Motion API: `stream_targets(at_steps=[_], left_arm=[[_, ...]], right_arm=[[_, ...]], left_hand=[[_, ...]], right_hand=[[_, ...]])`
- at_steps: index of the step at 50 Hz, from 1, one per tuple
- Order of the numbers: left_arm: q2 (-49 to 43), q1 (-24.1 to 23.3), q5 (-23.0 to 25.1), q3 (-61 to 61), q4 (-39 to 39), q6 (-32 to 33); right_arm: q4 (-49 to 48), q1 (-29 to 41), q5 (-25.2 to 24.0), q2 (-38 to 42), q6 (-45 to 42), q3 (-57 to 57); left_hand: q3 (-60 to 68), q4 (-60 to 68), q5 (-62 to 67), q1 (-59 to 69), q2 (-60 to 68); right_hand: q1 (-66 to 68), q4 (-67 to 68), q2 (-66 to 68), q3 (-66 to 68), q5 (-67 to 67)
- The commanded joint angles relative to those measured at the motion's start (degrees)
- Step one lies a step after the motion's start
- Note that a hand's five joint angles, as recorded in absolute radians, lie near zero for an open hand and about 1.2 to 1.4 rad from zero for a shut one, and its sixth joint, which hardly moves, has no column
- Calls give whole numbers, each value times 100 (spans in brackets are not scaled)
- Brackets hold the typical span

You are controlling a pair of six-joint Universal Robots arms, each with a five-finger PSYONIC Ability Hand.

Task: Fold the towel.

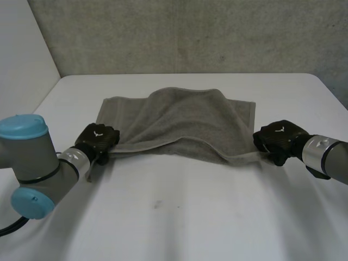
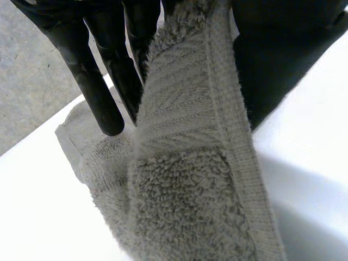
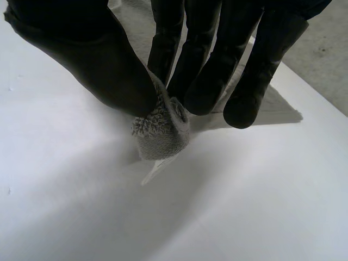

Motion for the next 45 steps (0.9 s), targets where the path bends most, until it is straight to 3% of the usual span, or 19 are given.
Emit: stream_targets(at_steps=[1, 13, 25, 33, 36, 45], left_arm=[[4, 9, -96, -83, 103, -32], [347, 124, -1027, -496, 613, -15], [531, 229, -1019, -742, 666, 38], [760, 238, -993, -927, 649, 108], [1014, 247, -966, -1094, 622, 108], [1639, 335, -940, -1463, 561, 205]], right_arm=[[-235, -154, -9, -210, 123, 325], [-341, -487, 35, -570, 220, 668], [-570, -778, 53, -904, 220, 1011], [-658, -866, 53, -992, 220, 1178], [-658, -936, 44, -1202, 220, 1257], [-526, -1112, 9, -1827, 203, 1433]], left_hand=[[-623, -616, -613, -633, -617], [-878, -871, -868, -888, -872], [-576, -569, -566, -586, -570], [1175, 1181, 1184, 1165, 1180], [2766, 2772, 2775, 2755, 2771], [2804, 2811, 2814, 2794, 2810]], right_hand=[[471, 336, 538, 357, 426], [471, 336, 538, 357, 426], [471, 336, 538, 357, 426], [471, 336, 538, 357, 426], [471, 336, 538, 357, 426], [471, 336, 538, 357, 426]])
